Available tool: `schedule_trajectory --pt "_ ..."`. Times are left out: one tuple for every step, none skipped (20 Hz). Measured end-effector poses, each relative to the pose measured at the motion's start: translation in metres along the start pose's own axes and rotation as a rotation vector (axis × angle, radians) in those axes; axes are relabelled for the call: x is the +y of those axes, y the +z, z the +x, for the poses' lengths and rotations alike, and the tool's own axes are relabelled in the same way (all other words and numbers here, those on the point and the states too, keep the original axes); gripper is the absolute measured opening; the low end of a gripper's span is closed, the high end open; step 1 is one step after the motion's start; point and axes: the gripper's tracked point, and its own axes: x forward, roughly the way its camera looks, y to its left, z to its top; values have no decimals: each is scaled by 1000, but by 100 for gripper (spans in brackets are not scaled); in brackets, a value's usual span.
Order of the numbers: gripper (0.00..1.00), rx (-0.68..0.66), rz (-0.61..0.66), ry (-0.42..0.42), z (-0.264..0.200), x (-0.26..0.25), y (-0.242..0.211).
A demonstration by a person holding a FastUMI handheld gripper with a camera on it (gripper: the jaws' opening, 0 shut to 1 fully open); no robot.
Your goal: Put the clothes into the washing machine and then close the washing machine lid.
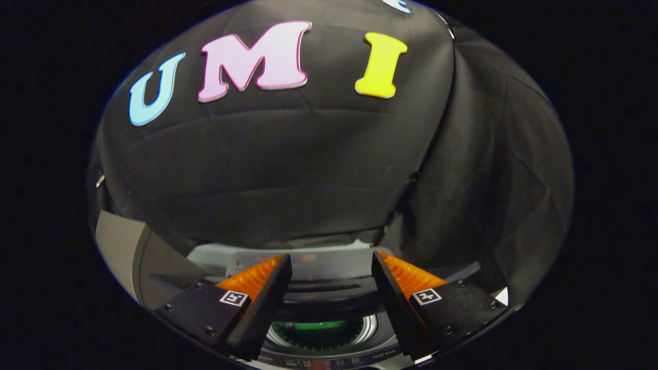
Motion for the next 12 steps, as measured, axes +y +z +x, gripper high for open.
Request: schedule_trajectory --pt "99 -24 27 17 -5 4 1" --pt "100 -8 45 31 -2 5 -13" --pt "100 -14 51 36 -2 7 -16" --pt "100 -3 46 15 0 -1 -23" --pt "98 -16 48 -7 -5 -7 -22" --pt "98 -25 54 -17 3 -9 -22" --pt "98 -22 55 -23 5 -11 -21" --pt "98 -17 48 -25 4 -12 -23" --pt "98 -11 41 -28 4 -14 -26" --pt "98 -9 36 -29 3 -13 -28" --pt "98 -9 35 -23 2 -11 -30" --pt "99 -5 32 -23 1 -10 -33"
